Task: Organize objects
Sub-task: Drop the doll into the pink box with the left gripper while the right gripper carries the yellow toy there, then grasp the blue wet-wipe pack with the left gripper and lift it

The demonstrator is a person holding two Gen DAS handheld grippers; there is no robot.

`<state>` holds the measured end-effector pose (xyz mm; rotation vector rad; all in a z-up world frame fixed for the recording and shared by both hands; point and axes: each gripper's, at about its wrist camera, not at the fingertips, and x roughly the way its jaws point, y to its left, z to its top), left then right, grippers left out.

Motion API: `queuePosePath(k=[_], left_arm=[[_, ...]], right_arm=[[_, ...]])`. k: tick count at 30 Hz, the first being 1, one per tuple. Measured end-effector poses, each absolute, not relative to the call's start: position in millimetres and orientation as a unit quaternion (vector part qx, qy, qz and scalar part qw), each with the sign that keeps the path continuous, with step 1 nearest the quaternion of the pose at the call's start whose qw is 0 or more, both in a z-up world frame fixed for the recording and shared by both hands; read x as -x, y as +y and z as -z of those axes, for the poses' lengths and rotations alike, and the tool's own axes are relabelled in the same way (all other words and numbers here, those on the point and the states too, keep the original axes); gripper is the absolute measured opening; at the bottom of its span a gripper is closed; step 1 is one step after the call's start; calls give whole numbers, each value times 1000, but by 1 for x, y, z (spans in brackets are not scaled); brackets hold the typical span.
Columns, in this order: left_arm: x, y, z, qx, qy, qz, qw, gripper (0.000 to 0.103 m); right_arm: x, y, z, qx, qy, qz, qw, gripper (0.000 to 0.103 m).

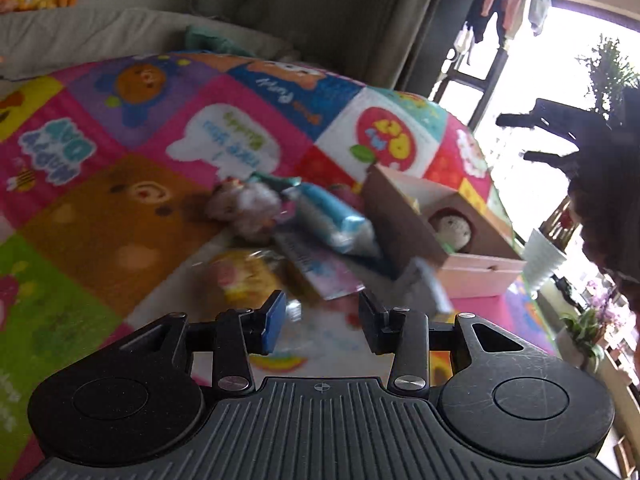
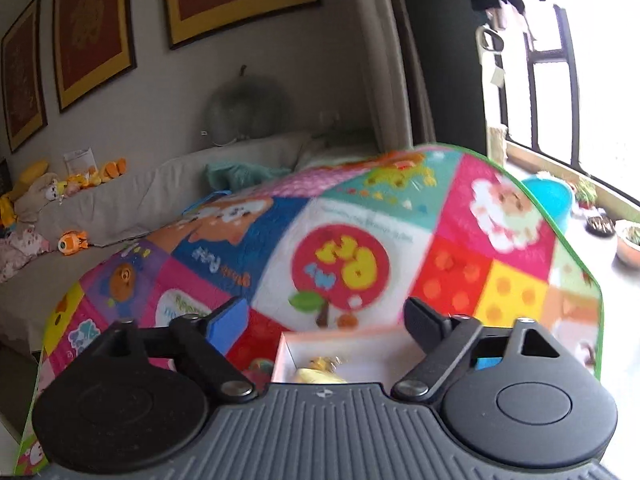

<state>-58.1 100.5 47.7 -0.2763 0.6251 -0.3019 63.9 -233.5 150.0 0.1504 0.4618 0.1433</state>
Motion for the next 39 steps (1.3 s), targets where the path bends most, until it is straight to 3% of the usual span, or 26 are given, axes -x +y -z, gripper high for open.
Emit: queuePosePath(k=[6,12,21,23,28,31,35,39], left_arm=[[52,79,-48,79,290,174,938,44],[13,32,-81,-64,244,244,936,46],[-115,-29,-70,-216,365,202,883,46],[-129,-32,-61,-222,397,216,864,56],[-145,-44,-42,-275,436,207,831,67],[-146,-44,-33,-271,452,198,826,70],[-137,-31,-42,-223,434,186,853,58],[-110,-1,-71,-106,408,185,888,56]], right_arm=[[-6,-247,-92,-53,259,-80,961,96],[61,-238,-33,-3,259,-101,961,98],[80,-251,1,-89,277,-133,948,101],[81,-255,3,-98,274,-140,947,103],[84,-253,1,-97,265,-154,947,103],[85,-254,1,-101,262,-156,947,103],[83,-257,1,-110,265,-156,945,103],[80,-257,3,-112,272,-150,944,103]])
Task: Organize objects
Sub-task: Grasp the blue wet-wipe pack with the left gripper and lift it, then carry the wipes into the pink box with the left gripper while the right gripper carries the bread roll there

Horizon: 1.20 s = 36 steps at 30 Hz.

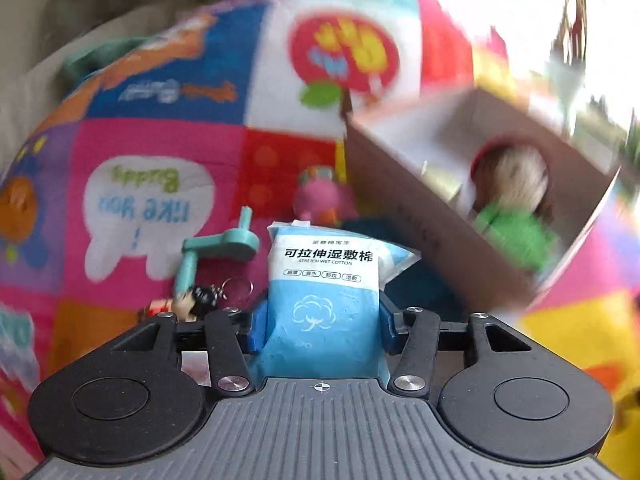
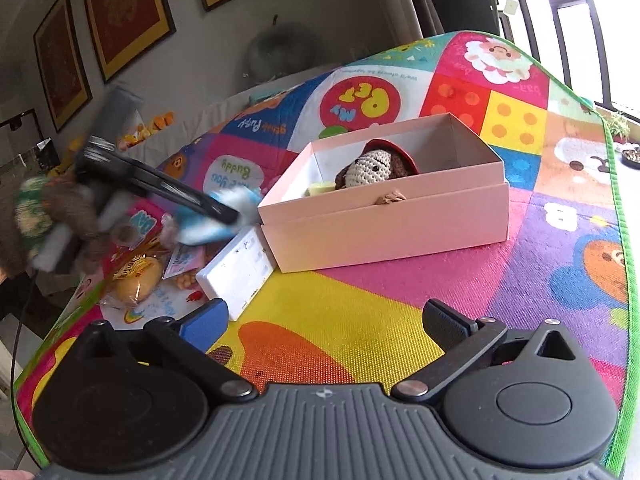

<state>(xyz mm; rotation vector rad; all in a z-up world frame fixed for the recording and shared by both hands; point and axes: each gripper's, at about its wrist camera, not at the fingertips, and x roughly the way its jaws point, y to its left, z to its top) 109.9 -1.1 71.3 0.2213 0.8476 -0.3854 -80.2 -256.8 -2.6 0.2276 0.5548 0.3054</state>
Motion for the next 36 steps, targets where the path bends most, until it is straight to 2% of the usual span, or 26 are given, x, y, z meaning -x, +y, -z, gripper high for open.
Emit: queuePosePath(k=[3,7,12,16,19,22,28,30,32,35,36], left_arm=[[-67,34,-98,-22,365,189,911,56],[-3,82,-112,42,322,136,936,56],[52,137,-95,97,315,60,942,56],[80,170,-81,153,293,18,944,56],[92,186,-78,181,268,4,946,56],[105,191,-78,180,252,4,951,56],[114,199,-72,186,252,25,949,56],[118,202,-67,191,255,24,948,56],[118,206,-63,196,259,21,946,56],[120,209,-60,201,262,19,944,56],[120,209,-59,201,263,22,943,56]], right_arm=[[78,-256,4,-112,279,-143,943,103],[70,-250,5,-96,299,-137,939,103],[73,-218,-12,-23,271,-136,953,103],[76,-173,-46,12,238,-201,950,103],[68,-127,-60,35,246,-253,935,102],[53,-78,-56,56,272,-299,913,92],[14,6,-30,93,304,-305,898,89],[-2,22,-20,99,318,-291,897,85],[-16,31,-9,99,344,-277,892,71],[-15,30,-9,101,347,-280,890,57],[-10,26,-12,100,348,-289,886,56]])
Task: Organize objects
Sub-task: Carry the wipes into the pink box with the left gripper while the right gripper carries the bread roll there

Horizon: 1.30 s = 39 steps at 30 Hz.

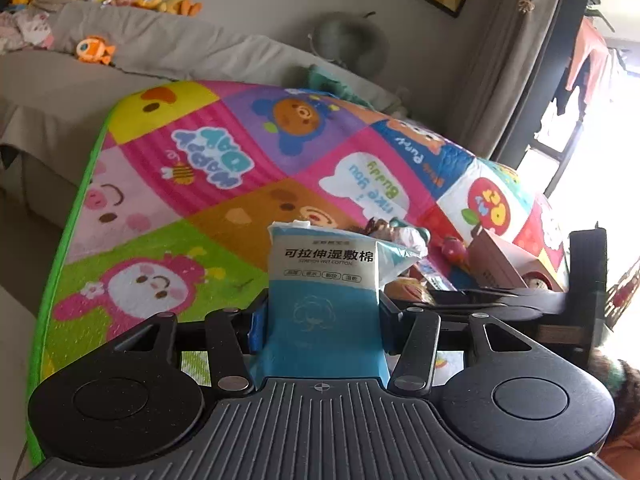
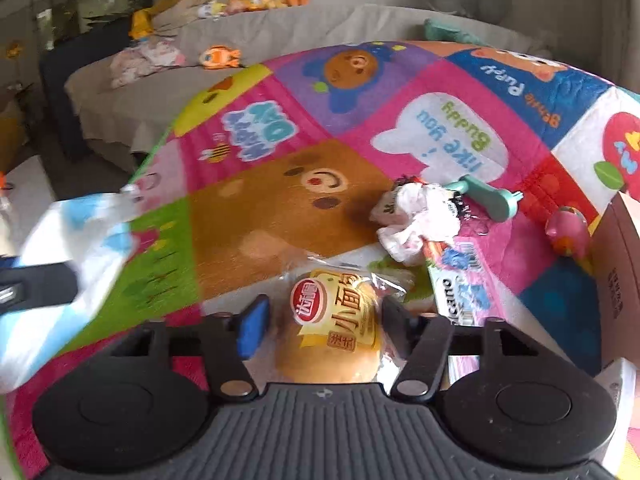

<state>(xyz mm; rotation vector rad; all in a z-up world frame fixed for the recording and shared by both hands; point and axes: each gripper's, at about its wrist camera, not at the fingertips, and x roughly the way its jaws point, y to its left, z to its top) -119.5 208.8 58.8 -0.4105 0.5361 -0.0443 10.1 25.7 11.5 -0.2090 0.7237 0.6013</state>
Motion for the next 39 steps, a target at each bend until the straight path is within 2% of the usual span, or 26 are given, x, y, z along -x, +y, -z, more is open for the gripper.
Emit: queuePosePath(k=[8,15,23,28,34,39], left_arm=[[117,178,-57,172,285,81,939,56],[108,126,-75,145,298,156,930,56],[57,12,-121,99,308,257,911,56],[-20,-85,-140,140,330,298,885,56],[-106,-177,-109,216,364,240,874,56],[-128,-193,-65,266,403,170,859,56]], right_arm=[[60,-48,-37,100,324,-326,883,52],[101,-155,-60,48,281,-236,929,52],[129,-264,-61,-28,219,-106,970,52],[135,-299,-49,-80,197,-77,974,52],[135,-312,-35,-84,188,-61,977,52],[134,-327,-27,-93,195,-52,975,52]])
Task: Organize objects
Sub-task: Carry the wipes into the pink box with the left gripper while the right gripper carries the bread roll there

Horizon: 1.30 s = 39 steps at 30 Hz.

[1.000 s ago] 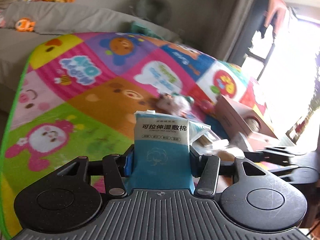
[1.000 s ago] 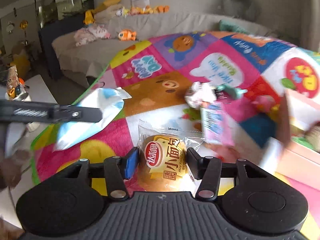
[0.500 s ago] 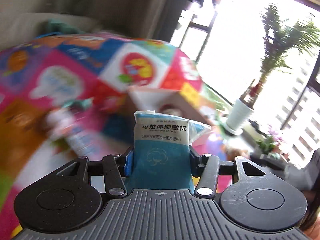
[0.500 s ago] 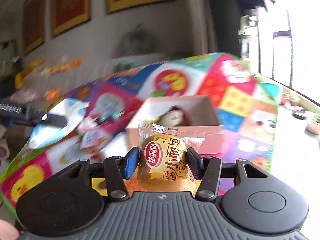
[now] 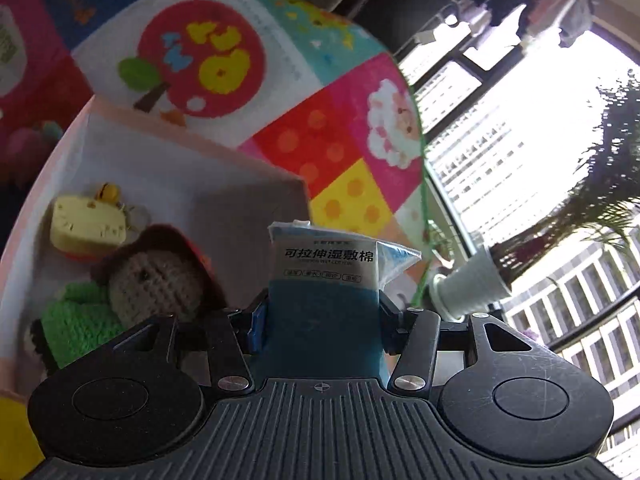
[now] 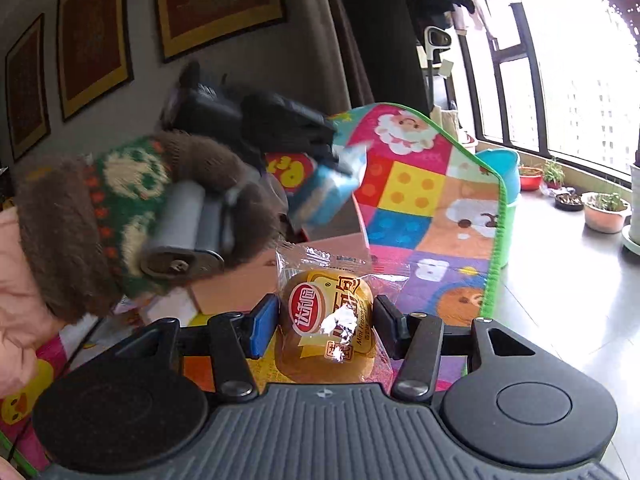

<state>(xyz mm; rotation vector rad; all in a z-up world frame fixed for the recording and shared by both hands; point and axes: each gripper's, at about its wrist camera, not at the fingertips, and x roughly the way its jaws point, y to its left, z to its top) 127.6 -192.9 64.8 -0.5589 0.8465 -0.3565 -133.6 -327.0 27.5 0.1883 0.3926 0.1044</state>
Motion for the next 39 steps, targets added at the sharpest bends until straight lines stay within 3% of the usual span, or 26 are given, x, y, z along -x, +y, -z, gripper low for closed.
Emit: queuePosePath(k=[6,11,20,26,31,33,34,39], left_arm=[[-115,-170,-55,226,374,87,896,56],[-121,-183,-40,160,448,112,872,60],[-52,-98,-91,224,373,217,874,59],[21,-25,-92,87,324,208,919,59],[40,38,-68,139,332,161,919,59],[43,57,-63,152,327,146,921,59],[45,65,-61,157,327,141,921,59],[57,85,-54,148,321,147,924,59]], right_arm=[[129,-330,-18,-97,199,-49,974,52],[124,-326,-16,-100,201,-55,973,52],[123,-329,-21,-81,205,-44,974,52],[96,-314,-86,-61,162,-89,981,52],[3,-285,-146,-47,172,-83,980,52],[-46,-273,-151,-43,203,-76,975,60],[-72,-269,-148,-45,242,-80,966,74],[-94,-271,-132,-68,287,-53,954,78]])
